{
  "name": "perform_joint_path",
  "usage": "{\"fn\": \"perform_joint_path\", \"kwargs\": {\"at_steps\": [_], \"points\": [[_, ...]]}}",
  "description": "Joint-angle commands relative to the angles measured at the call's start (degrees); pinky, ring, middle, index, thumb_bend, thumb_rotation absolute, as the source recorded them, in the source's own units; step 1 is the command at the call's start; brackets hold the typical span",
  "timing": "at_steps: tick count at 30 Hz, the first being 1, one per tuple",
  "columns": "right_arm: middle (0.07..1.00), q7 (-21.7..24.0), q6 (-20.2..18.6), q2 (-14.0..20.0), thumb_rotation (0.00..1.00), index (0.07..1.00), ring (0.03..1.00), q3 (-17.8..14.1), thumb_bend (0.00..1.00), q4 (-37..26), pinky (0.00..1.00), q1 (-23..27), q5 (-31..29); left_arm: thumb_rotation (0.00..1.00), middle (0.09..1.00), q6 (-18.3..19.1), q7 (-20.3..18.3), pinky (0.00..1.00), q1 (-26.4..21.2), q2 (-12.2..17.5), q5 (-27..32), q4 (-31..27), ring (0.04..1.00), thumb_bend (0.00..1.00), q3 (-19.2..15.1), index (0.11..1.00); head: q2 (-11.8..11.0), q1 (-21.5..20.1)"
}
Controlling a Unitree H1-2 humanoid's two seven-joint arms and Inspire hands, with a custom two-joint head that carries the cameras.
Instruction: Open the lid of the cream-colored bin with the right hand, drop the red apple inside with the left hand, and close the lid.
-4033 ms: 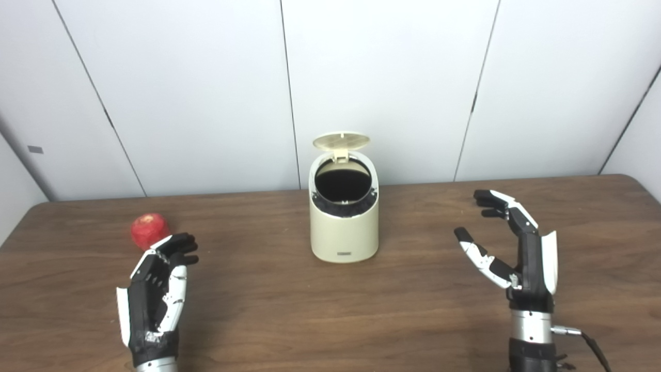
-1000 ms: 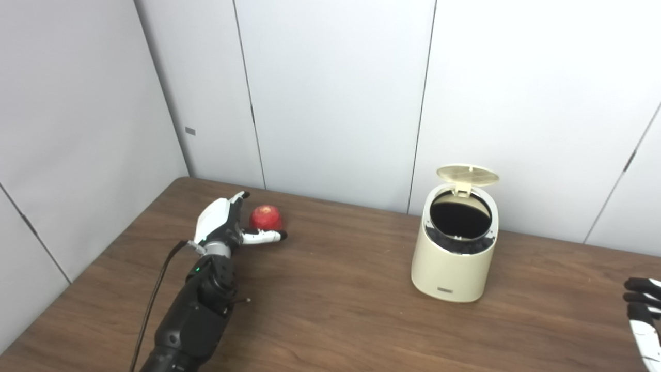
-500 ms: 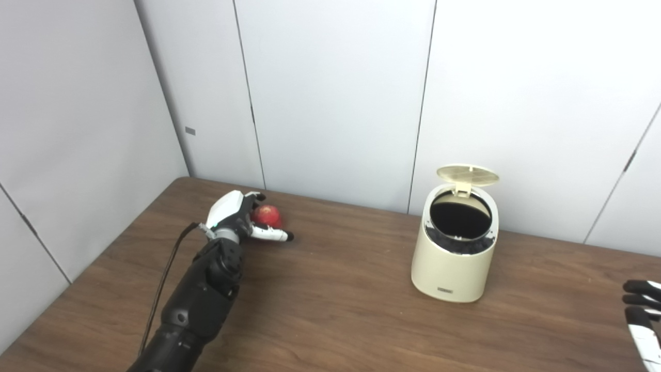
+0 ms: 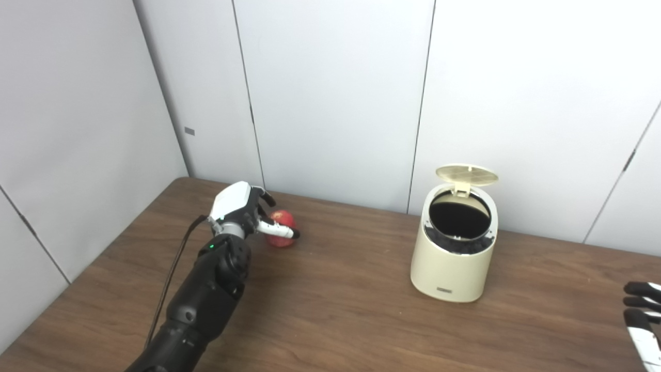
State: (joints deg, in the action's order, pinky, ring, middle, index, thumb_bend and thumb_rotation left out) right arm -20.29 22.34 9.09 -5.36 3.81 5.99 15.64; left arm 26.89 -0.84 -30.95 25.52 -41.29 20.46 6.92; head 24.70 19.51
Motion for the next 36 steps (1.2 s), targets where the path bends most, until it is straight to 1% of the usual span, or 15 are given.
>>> {"fn": "perform_joint_path", "kwargs": {"at_steps": [1, 3, 7, 13, 16, 19, 22, 23, 24, 25, 26, 28, 29, 32, 36], "points": [[0.620, 0.75, 1.17, -0.70, 0.71, 0.587, 0.581, -0.05, 0.58, 0.09, 0.42, -2.40, -0.47, 0.00, 0.446, -0.02, 1.53, 0.25, -3.39, 2.36, -4.11, -0.20, 0.329, 0.53, 0.92, 0.541, 0.14, 0.04], [0.630, 1.47, 1.95, -0.62, 0.70, 0.594, 0.596, 0.14, 0.53, -0.20, 0.43, -2.42, -1.11, 0.00, 0.452, -0.16, 2.11, 0.24, -3.23, 2.68, -4.92, 0.05, 0.350, 0.50, 1.92, 0.541, 0.41, 0.05], [0.632, 2.64, 2.17, -1.05, 0.68, 0.594, 0.604, 0.20, 0.50, -1.22, 0.44, -2.47, -2.42, 0.00, 0.465, -0.38, 1.86, 0.25, -2.91, 3.53, -6.08, -0.27, 0.360, 0.50, 3.78, 0.535, 0.52, -0.22], [0.640, 3.72, -0.41, -2.21, 0.65, 0.600, 0.613, 0.09, 0.42, -3.85, 0.45, -2.90, -2.60, 0.00, 0.471, -1.73, 2.61, 0.27, -1.82, 4.03, -6.28, -1.97, 0.382, 0.50, 4.91, 0.519, 0.39, -0.56], [0.643, 3.92, -0.56, -2.83, 0.59, 0.596, 0.620, -0.14, 0.36, -4.59, 0.46, -2.90, -2.35, 0.00, 0.476, -1.43, 1.98, 0.26, -1.61, 4.24, -6.45, -3.05, 0.386, 0.50, 5.48, 0.512, 0.32, -0.83], [0.647, 4.62, -2.38, -3.66, 0.55, 0.600, 0.625, -0.14, 0.30, -6.20, 0.45, -3.08, -2.63, 0.00, 0.470, -2.49, 2.50, 0.25, -1.17, 4.56, -6.37, -4.39, 0.378, 0.50, 5.72, 0.516, 0.13, -1.34], [0.650, 4.72, -2.48, -4.28, 0.50, 0.601, 0.625, -0.05, 0.25, -6.96, 0.44, -3.05, -1.60, 0.00, 0.460, -3.79, 2.75, 0.24, -0.44, 4.98, -6.10, -6.82, 0.362, 0.50, 5.44, 0.524, 0.11, -3.15], [0.653, 4.71, -2.74, -4.57, 0.46, 0.603, 0.625, -0.01, 0.22, -7.33, 0.46, -3.08, -1.11, 0.00, 0.460, -4.08, 2.79, 0.23, -0.08, 5.01, -6.05, -8.42, 0.361, 0.50, 5.17, 0.522, 0.13, -3.89], [0.655, 4.82, -3.15, -4.94, 0.39, 0.607, 0.626, 0.03, 0.18, -7.73, 0.47, -3.12, -1.05, 0.00, 0.452, -4.12, 2.66, 0.22, 0.25, 5.00, -6.12, -10.14, 0.354, 0.50, 4.91, 0.524, 0.13, -4.86], [0.655, 4.93, -3.93, -5.28, 0.38, 0.608, 0.627, 0.04, 0.18, -8.28, 0.47, -3.21, -0.77, 0.00, 0.451, -4.13, 2.49, 0.22, 0.57, 4.85, -6.09, -11.93, 0.353, 0.50, 4.58, 0.524, 0.13, -5.10], [0.659, 4.93, -4.54, -5.78, 0.32, 0.612, 0.629, 0.07, 0.16, -8.75, 0.48, -3.26, -0.71, 0.00, 0.447, -4.97, 3.21, 0.21, 0.92, 4.75, -6.11, -13.58, 0.350, 0.50, 4.26, 0.525, 0.05, -6.29], [0.661, 4.56, -4.16, -6.31, 0.10, 0.618, 0.627, 0.23, 0.14, -8.63, 0.48, -3.19, 0.24, 0.00, 0.442, -7.31, 4.64, 0.20, 1.54, 4.53, -5.81, -16.66, 0.340, 0.49, 3.68, 0.528, -0.02, -7.41], [0.663, 4.29, -3.58, -6.50, 0.04, 0.620, 0.632, 0.32, 0.12, -8.22, 0.49, -3.07, 0.71, 0.00, 0.439, -8.88, 5.44, 0.19, 1.82, 4.43, -5.70, -18.24, 0.336, 0.49, 3.42, 0.529, -0.06, -8.61], [0.665, 3.60, -2.45, -7.04, 0.00, 0.623, 0.640, 0.45, 0.10, -7.05, 0.51, -2.87, 1.98, 0.00, 0.448, -11.20, 5.67, 0.21, 2.28, 3.96, -5.15, -22.36, 0.341, 0.49, 2.50, 0.534, -0.09, -10.81], [0.689, 2.72, 0.27, -7.32, 0.00, 0.653, 0.675, 0.46, 0.13, -3.40, 0.57, -2.52, 1.85, 0.00, 0.483, -13.83, 4.97, 0.27, 2.18, 3.33, -5.48, -29.03, 0.374, 0.50, 1.87, 0.508, -0.03, -14.14]]}}
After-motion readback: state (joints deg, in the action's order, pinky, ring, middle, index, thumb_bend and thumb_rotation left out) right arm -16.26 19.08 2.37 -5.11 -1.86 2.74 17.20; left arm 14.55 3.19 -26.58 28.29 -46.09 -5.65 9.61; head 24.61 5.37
